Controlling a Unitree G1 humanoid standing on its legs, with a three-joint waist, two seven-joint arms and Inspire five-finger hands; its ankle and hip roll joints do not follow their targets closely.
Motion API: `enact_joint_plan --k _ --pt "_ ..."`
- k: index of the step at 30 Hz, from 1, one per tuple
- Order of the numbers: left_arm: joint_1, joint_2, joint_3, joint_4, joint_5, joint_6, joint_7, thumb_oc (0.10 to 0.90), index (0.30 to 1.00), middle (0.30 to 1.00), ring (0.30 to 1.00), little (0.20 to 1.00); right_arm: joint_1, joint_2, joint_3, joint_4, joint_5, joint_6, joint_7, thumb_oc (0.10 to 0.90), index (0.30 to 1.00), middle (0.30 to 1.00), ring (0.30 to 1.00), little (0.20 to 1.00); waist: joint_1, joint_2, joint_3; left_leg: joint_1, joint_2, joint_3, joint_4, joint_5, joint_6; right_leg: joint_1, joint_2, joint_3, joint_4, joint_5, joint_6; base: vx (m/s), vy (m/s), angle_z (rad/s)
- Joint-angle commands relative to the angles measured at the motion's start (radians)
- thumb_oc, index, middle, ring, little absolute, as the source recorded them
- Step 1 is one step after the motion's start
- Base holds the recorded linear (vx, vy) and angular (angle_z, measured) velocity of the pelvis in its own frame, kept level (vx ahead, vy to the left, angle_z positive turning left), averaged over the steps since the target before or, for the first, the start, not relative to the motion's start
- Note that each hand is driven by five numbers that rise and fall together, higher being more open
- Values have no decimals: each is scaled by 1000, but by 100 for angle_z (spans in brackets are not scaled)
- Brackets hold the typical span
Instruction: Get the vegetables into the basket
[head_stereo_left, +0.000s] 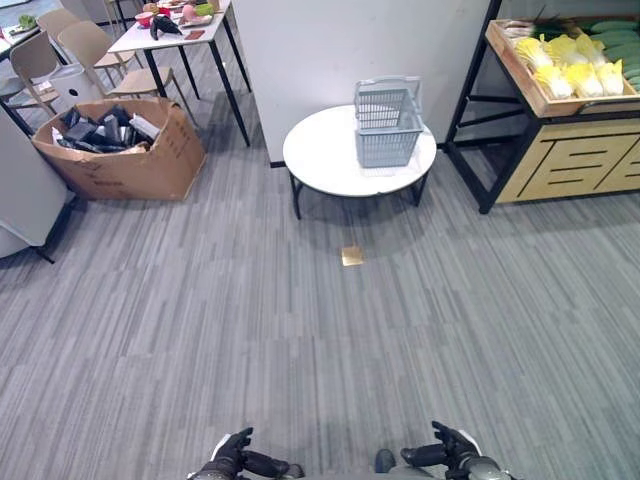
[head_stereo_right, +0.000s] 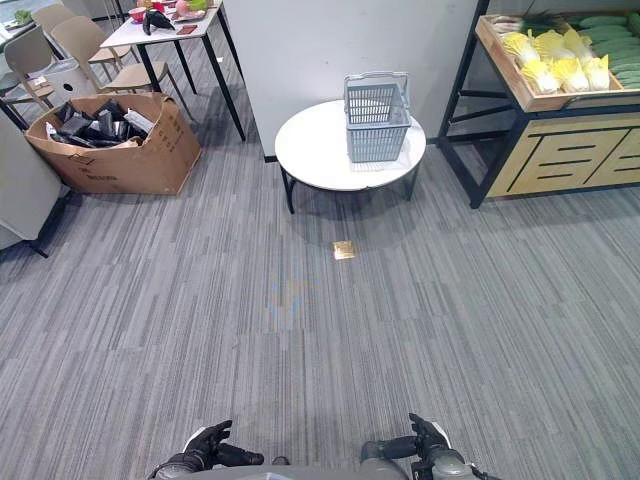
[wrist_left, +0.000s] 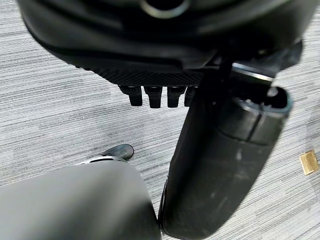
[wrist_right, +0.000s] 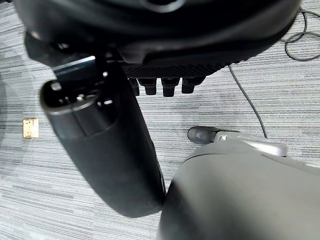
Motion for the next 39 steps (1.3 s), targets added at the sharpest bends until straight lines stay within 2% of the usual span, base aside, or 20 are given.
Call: enact_joint_plan --k 1,23,31,39 --pt "-3 6 16 48 20 -11 15 900 1000 1000 1000 1000 6 2 54 31 -12 -6 -4 900 1000 1000 1000 1000 -12 -66 0 5 -3 -8 -43 17 -53 28 -77 23 -61 70 56 0 0 0" --pt "-13 19 36 64 14 -4 15 900 1000 1000 1000 1000 3 -16 40 34 -7 0 -1 900 1000 1000 1000 1000 -18 -64 9 18 9 3 -43 15 -58 31 -61 37 -61 59 47 7 -5 -1" --pt "-27 30 44 60 -1 -5 17 900 1000 1000 1000 1000 -10 -34 39 26 -6 0 0 900 1000 1000 1000 1000 -16 -65 25 12 17 -4 -36 26 -64 33 -52 40 -60 51 33 29 -39 -2" --pt "-41 58 40 50 20 -1 22 900 1000 1000 1000 1000 -26 -74 70 -30 -41 -13 2 900 1000 1000 1000 1000 -17 -50 59 -16 58 -22 -24 61 -80 -41 -7 39 50 1 5 17 -91 1"
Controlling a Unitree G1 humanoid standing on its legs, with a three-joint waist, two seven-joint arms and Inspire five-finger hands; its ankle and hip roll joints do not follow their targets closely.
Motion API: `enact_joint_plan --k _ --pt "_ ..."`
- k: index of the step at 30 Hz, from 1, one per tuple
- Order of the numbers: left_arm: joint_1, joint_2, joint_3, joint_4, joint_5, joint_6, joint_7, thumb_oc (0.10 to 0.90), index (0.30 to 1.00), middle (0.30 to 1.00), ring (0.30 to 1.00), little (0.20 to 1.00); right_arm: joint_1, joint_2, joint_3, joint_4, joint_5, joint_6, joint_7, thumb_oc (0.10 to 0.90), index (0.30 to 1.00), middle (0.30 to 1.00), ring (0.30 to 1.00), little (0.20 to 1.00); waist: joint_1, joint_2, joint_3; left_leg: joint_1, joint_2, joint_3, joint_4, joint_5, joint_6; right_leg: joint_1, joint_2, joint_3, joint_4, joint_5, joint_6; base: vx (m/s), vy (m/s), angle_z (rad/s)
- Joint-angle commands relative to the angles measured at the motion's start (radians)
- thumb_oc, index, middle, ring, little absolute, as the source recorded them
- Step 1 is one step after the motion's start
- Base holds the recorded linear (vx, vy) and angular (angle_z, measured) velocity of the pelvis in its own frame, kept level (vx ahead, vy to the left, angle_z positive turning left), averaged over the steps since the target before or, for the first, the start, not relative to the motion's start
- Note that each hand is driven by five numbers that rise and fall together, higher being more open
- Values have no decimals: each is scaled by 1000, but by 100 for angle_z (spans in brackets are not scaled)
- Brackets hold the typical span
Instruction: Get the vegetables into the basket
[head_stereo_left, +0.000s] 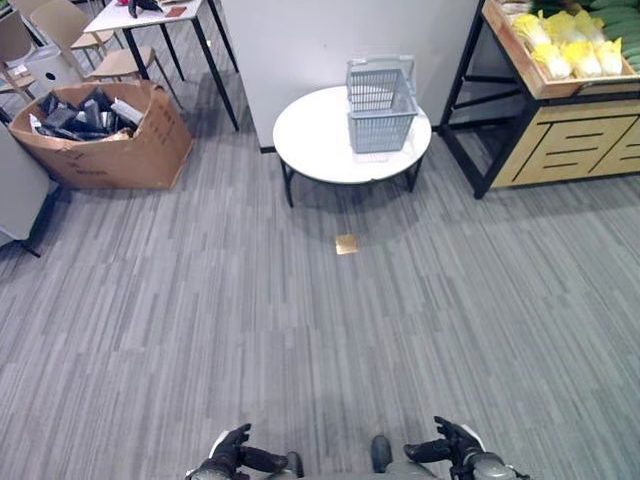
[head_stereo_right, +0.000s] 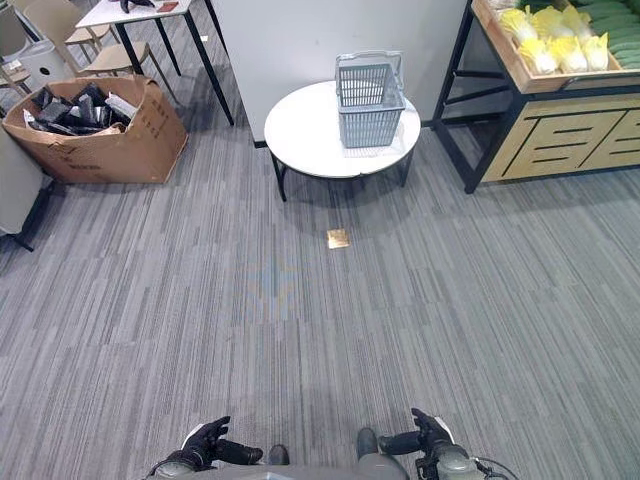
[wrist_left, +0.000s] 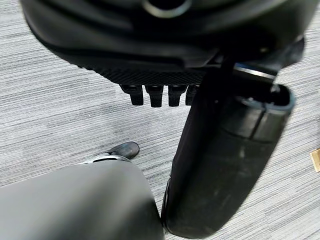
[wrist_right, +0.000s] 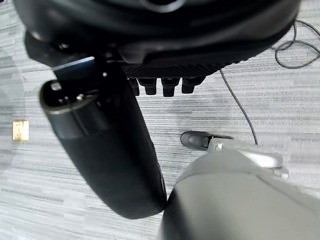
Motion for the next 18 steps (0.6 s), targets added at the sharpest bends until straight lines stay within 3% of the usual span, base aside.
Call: enact_joint_plan --k 1,6,8,9,10,13,14,18 --pt "-20 54 18 47 21 -1 21 900 1000 1000 1000 1000 -21 -29 40 9 -30 -9 -8 900 1000 1000 1000 1000 -18 -60 32 32 45 -25 -37 58 -77 -20 -21 23 111 -29 13 29 -130 2" --pt "-27 61 23 32 6 -4 24 900 1000 1000 1000 1000 -19 -42 39 14 -30 -12 -5 900 1000 1000 1000 1000 -17 -59 63 -27 69 -54 92 75 -85 -37 5 21 156 -55 -15 30 -149 1" --pt "-37 61 32 21 -28 -9 27 900 1000 1000 1000 1000 -11 -60 33 16 -34 -14 -7 900 1000 1000 1000 1000 -8 -67 88 -95 31 -121 233 105 -85 -15 6 14 161 -63 -33 117 -209 23" --pt "-39 61 32 16 -44 -12 27 900 1000 1000 1000 1000 -10 -66 32 19 -36 -13 -10 900 1000 1000 1000 1000 -1 -69 95 -123 5 -152 241 111 -79 -9 4 19 165 -65 -32 136 -90 33" --pt "-37 57 31 13 -57 -15 22 900 1000 1000 1000 1000 -10 -69 29 20 -37 -13 -12 900 1000 1000 1000 1000 4 -72 99 -158 -20 -174 220 99 -69 -3 0 22 166 -68 -28 162 -5 31" --pt "-27 49 24 14 -62 -18 19 900 1000 1000 1000 1000 -2 -72 28 26 -46 -13 -13 900 1000 1000 1000 1000 4 -79 93 -208 -5 -148 168 93 -58 20 -13 31 164 -86 -21 180 61 7" --pt "-17 40 20 19 -62 -19 17 900 1000 1000 1000 1000 4 -74 21 26 -41 -13 -12 900 1000 1000 1000 1000 9 -65 89 -251 24 -128 94 149 -65 40 -9 35 161 -100 -21 211 119 -12" --pt "-11 41 28 25 -62 -24 14 900 1000 1000 1000 1000 6 -62 -4 49 -6 -11 3 900 1000 1000 1000 1000 22 -51 81 -248 31 -134 10 195 -84 99 -8 79 150 -128 -8 229 138 -31"
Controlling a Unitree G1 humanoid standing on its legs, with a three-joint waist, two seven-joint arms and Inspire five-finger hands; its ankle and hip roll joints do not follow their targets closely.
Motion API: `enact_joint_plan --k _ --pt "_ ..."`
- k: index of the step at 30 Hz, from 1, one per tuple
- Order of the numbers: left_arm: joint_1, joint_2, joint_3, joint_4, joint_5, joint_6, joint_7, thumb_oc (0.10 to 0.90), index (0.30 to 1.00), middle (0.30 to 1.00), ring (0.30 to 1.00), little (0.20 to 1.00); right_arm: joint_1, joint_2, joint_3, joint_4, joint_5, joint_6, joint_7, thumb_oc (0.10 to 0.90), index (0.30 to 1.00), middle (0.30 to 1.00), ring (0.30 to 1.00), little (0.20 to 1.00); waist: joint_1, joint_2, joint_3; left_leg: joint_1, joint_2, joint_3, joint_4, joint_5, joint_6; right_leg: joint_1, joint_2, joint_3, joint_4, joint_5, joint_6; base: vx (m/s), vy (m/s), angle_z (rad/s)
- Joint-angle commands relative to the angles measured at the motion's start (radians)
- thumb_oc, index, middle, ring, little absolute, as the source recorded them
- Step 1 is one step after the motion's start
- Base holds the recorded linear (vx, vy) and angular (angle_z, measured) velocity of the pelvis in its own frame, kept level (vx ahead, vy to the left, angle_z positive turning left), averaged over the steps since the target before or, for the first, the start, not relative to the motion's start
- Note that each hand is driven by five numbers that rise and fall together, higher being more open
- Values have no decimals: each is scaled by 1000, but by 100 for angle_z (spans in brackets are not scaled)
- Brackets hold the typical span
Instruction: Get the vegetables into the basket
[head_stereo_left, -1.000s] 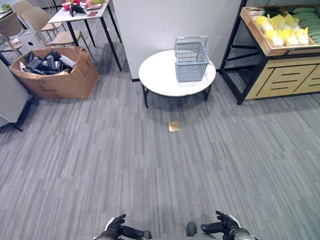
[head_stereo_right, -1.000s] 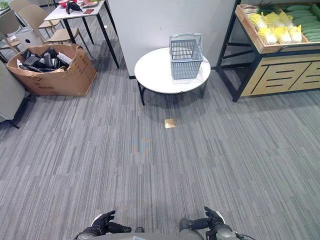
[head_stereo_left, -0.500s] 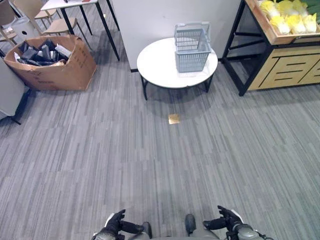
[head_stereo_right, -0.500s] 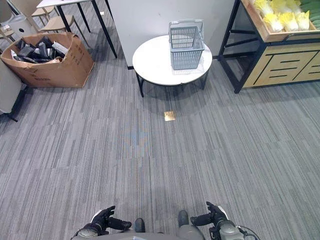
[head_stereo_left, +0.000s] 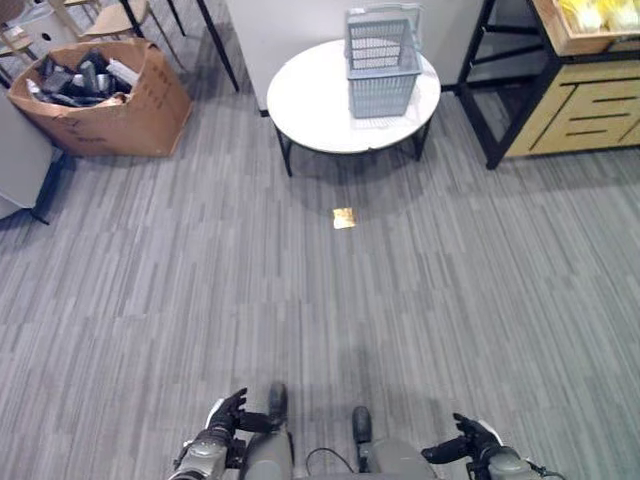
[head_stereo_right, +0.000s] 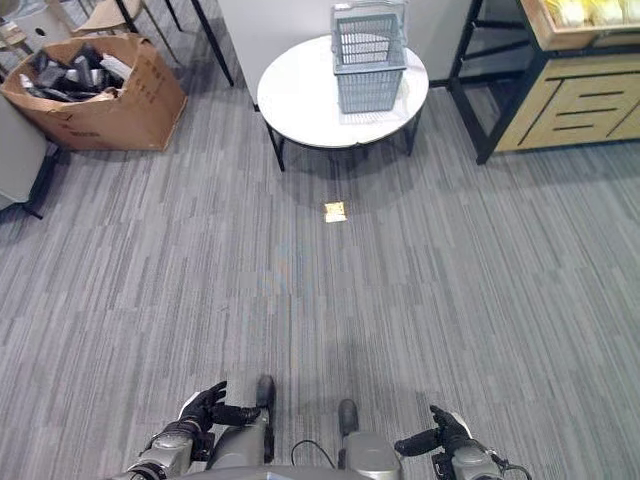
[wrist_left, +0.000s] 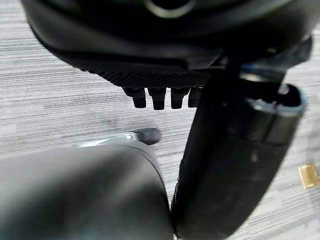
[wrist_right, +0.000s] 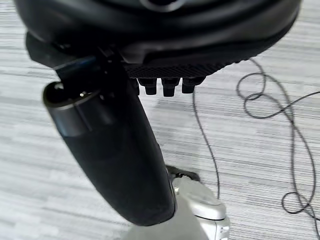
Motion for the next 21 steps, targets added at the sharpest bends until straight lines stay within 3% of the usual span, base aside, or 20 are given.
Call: enact_joint_plan --k 1,6,7,8,9,10,14,16,19,21 --pt "68 16 -14 35 14 10 10 900 1000 1000 1000 1000 28 -11 1 -26 20 -19 13 900 1000 1000 1000 1000 18 13 -41 26 -12 26 9 22 32 68 -75 73 117 -92 103 327 244 -66" --pt "72 16 -19 46 46 14 13 900 1000 1000 1000 1000 41 3 11 -39 -16 -20 7 900 1000 1000 1000 1000 11 -1 -69 66 -27 89 -2 0 53 78 -126 98 127 -84 138 178 225 -69" --pt "71 20 -21 44 58 12 17 900 1000 1000 1000 1000 38 12 18 -46 -24 -19 10 900 1000 1000 1000 1000 7 -19 -76 74 -45 122 13 -31 74 66 -156 121 135 -40 164 91 169 -37" --pt "71 21 -21 44 58 12 17 900 1000 1000 1000 1000 38 13 18 -46 -24 -19 10 900 1000 1000 1000 1000 8 -19 -77 73 -45 124 15 -32 75 66 -157 123 134 -40 165 149 303 -33" --pt "63 28 -26 38 62 11 17 900 1000 1000 1000 1000 34 20 31 -51 -36 -15 12 900 1000 1000 1000 1000 10 -34 -78 67 -63 148 38 -57 90 49 -186 141 136 15 186 60 138 -21" --pt "63 28 -26 38 62 11 17 900 1000 1000 1000 1000 34 20 31 -51 -36 -15 12 900 1000 1000 1000 1000 11 -35 -78 67 -63 149 39 -58 90 48 -187 142 136 15 186 118 272 -28" --pt "49 44 -41 22 73 8 20 900 1000 1000 1000 1000 8 32 66 -74 -71 -15 6 900 1000 1000 1000 1000 16 -61 -75 46 -109 178 56 -103 123 -7 -231 175 150 148 225 54 219 -19" --pt "45 50 -44 20 75 7 16 900 1000 1000 1000 1000 2 36 76 -76 -77 -15 8 900 1000 1000 1000 1000 19 -66 -71 57 -119 183 33 -106 135 -37 -233 175 182 190 232 35 149 -8" --pt "39 55 -47 21 75 9 13 900 1000 1000 1000 1000 -7 46 68 -72 -60 -14 1 900 1000 1000 1000 1000 19 -59 -62 79 -126 189 2 -108 144 -67 -216 169 250 206 230 32 164 -11" --pt "29 62 -49 27 80 13 11 900 1000 1000 1000 1000 -18 48 67 -74 -55 -13 -2 900 1000 1000 1000 1000 15 -56 -52 124 -131 201 -19 -121 150 -107 -223 122 301 236 221 79 176 -12"
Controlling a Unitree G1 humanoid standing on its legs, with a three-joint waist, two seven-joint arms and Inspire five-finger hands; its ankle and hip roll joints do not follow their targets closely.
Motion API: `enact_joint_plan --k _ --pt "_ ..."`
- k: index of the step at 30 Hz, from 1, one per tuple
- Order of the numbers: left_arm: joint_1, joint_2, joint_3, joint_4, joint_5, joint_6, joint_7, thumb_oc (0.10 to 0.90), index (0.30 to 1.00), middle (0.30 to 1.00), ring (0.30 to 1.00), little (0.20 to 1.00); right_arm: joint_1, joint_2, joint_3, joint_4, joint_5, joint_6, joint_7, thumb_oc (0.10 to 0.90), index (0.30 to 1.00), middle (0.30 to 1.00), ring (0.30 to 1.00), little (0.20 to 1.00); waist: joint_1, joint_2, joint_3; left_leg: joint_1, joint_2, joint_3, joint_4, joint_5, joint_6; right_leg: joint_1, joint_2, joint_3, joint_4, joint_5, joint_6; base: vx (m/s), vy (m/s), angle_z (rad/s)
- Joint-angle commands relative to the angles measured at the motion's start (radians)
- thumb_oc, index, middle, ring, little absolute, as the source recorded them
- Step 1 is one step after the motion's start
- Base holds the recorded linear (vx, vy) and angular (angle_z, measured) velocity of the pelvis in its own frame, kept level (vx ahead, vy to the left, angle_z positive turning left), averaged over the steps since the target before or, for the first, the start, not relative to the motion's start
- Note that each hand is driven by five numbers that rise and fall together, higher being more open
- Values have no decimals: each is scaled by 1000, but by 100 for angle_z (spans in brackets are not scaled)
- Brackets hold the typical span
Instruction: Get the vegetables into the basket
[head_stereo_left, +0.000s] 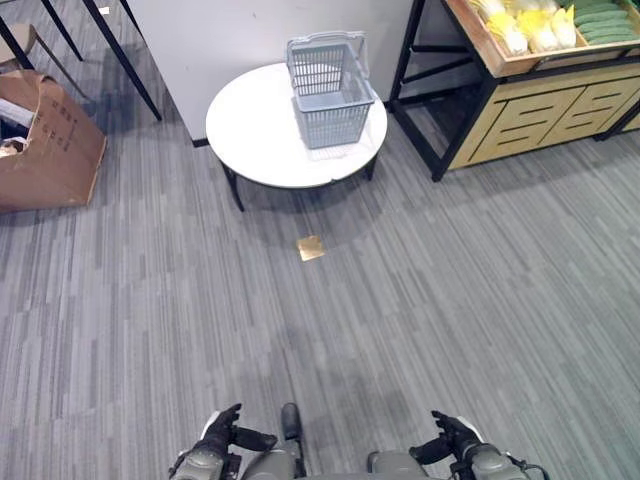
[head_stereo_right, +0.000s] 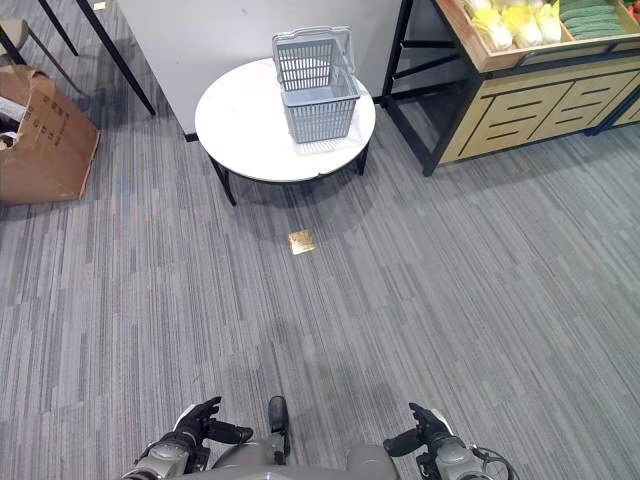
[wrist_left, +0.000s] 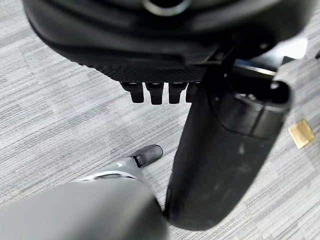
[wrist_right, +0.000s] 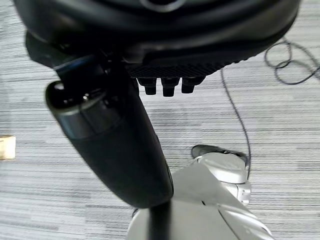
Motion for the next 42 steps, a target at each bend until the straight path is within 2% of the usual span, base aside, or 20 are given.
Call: enact_joint_plan --k 1,3,5,6,7,12,17,20,21,22,24,25,28,31,32,34,36,37,39,42 --pt "5 40 31 4 44 5 8 900 1000 1000 1000 1000 5 -7 35 -48 -5 -1 -3 900 1000 1000 1000 1000 -3 -18 53 37 26 13 25 -41 -38 49 -100 -21 -203 465 47 100 153 -14" --pt "1 45 30 5 50 7 6 900 1000 1000 1000 1000 1 -10 41 -50 -9 -1 -1 900 1000 1000 1000 1000 -6 -16 59 51 24 10 21 -46 -36 29 -92 -29 -197 465 43 92 86 -3" --pt "-5 50 21 14 79 10 6 900 1000 1000 1000 1000 -7 -16 50 -52 -20 -1 0 900 1000 1000 1000 1000 -16 -8 72 77 23 7 16 -59 -36 -21 -64 -38 -212 429 34 205 85 -6" --pt "-21 53 1 23 111 13 10 900 1000 1000 1000 1000 -20 -20 62 -55 -25 -2 -3 900 1000 1000 1000 1000 -38 -1 100 130 13 -16 15 -95 -38 -111 -27 -67 -306 378 30 236 38 -5" --pt "-21 52 1 23 111 13 10 900 1000 1000 1000 1000 -20 -20 62 -55 -25 -2 -3 900 1000 1000 1000 1000 -42 1 105 135 14 -20 15 -97 -38 -103 -27 -72 -307 376 30 372 3 8" --pt "-23 47 1 36 139 12 8 900 1000 1000 1000 1000 -22 -28 62 -63 -34 -1 2 900 1000 1000 1000 1000 -80 4 113 235 -5 -83 20 -160 -49 -170 -25 -106 -428 443 50 248 -67 31" --pt "-14 39 -5 48 164 17 7 900 1000 1000 1000 1000 -14 -45 58 -70 -34 -1 9 900 1000 1000 1000 1000 -93 19 88 286 7 -128 48 -195 -64 -152 -15 -113 -402 434 34 245 -136 55" --pt "-10 34 -8 59 184 27 8 900 1000 1000 1000 1000 -19 -59 61 -69 -38 -1 13 900 1000 1000 1000 1000 -97 46 69 286 50 -136 83 -163 -94 -138 11 -143 -377 396 3 244 -232 30" --pt "0 29 -20 75 221 33 2 900 1000 1000 1000 1000 -20 -77 58 -75 -44 -3 17 900 1000 1000 1000 1000 -101 65 63 275 74 -148 121 -117 -120 -132 28 -157 -356 364 -17 194 -211 25" --pt "0 29 -20 75 221 33 2 900 1000 1000 1000 1000 -19 -77 58 -75 -44 -3 17 900 1000 1000 1000 1000 -102 66 63 275 74 -149 121 -117 -121 -132 29 -158 -355 364 -17 257 -273 24" --pt "1 30 -38 76 254 36 2 900 1000 1000 1000 1000 -25 -101 59 -81 -44 -5 20 900 1000 1000 1000 1000 -107 84 63 254 87 -159 194 -60 -149 -117 50 -164 -338 326 -42 221 -241 22" --pt "-2 33 -45 67 262 37 3 900 1000 1000 1000 1000 -24 -116 50 -77 -39 -6 18 900 1000 1000 1000 1000 -108 89 74 218 91 -157 276 -1 -171 -98 57 -166 -328 305 -61 201 -233 12" --pt "-9 33 -49 54 251 35 6 900 1000 1000 1000 1000 -13 -128 31 -57 -36 -5 11 900 1000 1000 1000 1000 -104 81 87 155 92 -151 376 50 -177 -55 50 -173 -329 279 -81 197 -170 7" --pt "-10 25 -45 46 232 35 12 900 1000 1000 1000 1000 5 -132 16 -42 -35 1 7 900 1000 1000 1000 1000 -87 65 95 38 72 -123 330 9 -146 -4 26 -165 -347 261 -78 185 -71 0" --pt "-9 25 -45 46 232 35 12 900 1000 1000 1000 1000 6 -132 16 -42 -36 1 7 900 1000 1000 1000 1000 -85 66 96 38 73 -122 337 1 -145 -2 27 -164 -345 257 -77 275 -16 4" --pt "0 19 -47 51 232 33 26 900 1000 1000 1000 1000 12 -133 14 -41 -40 2 0 900 1000 1000 1000 1000 -65 58 100 -40 101 -96 232 -21 -132 36 10 -142 -356 228 -66 246 66 8" --pt "5 17 -47 51 230 32 28 900 1000 1000 1000 1000 13 -135 15 -41 -43 1 -4 900 1000 1000 1000 1000 -58 60 104 -50 108 -99 213 -14 -134 45 9 -136 -354 219 -65 194 81 -13" --pt "10 19 -39 53 226 30 30 900 1000 1000 1000 1000 13 -132 16 -41 -50 -3 -7 900 1000 1000 1000 1000 -44 69 103 -82 118 -119 174 28 -142 66 18 -115 -346 199 -63 305 135 -39" --pt "7 28 -36 54 224 30 29 900 1000 1000 1000 1000 11 -128 22 -47 -52 -4 -2 900 1000 1000 1000 1000 -37 68 105 -74 122 -117 171 40 -143 87 21 -88 -332 184 -61 323 162 -39" --pt "6 33 -28 64 242 33 33 900 1000 1000 1000 1000 15 -102 22 -37 -58 -2 -1 900 1000 1000 1000 1000 -35 49 87 -42 98 -70 161 -3 -120 111 -2 -52 -343 193 -37 274 213 -95"
